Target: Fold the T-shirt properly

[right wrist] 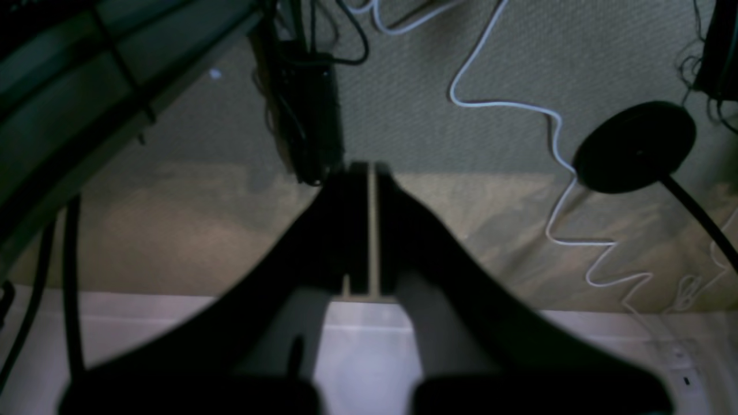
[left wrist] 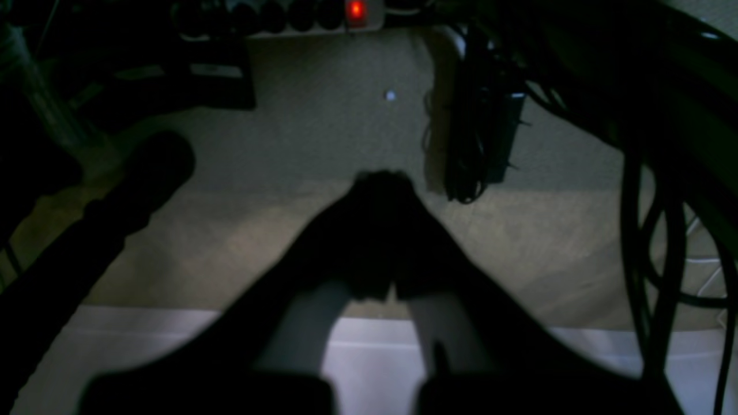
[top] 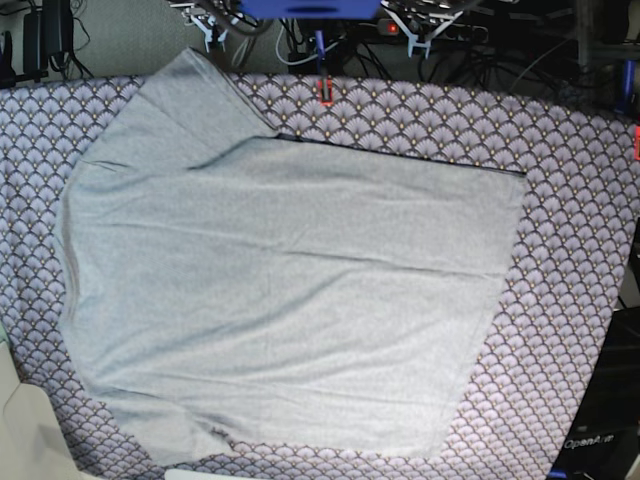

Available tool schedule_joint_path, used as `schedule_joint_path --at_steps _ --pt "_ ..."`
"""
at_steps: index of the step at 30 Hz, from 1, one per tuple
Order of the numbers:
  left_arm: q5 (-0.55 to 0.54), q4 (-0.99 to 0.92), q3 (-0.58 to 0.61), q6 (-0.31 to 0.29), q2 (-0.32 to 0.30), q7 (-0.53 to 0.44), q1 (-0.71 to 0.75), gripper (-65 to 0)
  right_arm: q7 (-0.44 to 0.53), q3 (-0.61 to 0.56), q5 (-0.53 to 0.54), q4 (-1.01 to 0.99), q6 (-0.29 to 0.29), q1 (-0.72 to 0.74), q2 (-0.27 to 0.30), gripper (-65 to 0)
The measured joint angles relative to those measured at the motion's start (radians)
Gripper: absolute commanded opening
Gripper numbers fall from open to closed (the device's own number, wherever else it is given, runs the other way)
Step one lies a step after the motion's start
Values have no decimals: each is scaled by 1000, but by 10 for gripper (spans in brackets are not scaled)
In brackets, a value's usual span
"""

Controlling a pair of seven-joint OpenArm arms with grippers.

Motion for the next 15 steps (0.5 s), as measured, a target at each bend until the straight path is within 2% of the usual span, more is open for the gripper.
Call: schedule_joint_path --at_steps 15 --pt "-4 0 0 0 5 0 0 -650 0 0 0 0 0 5 0 -650"
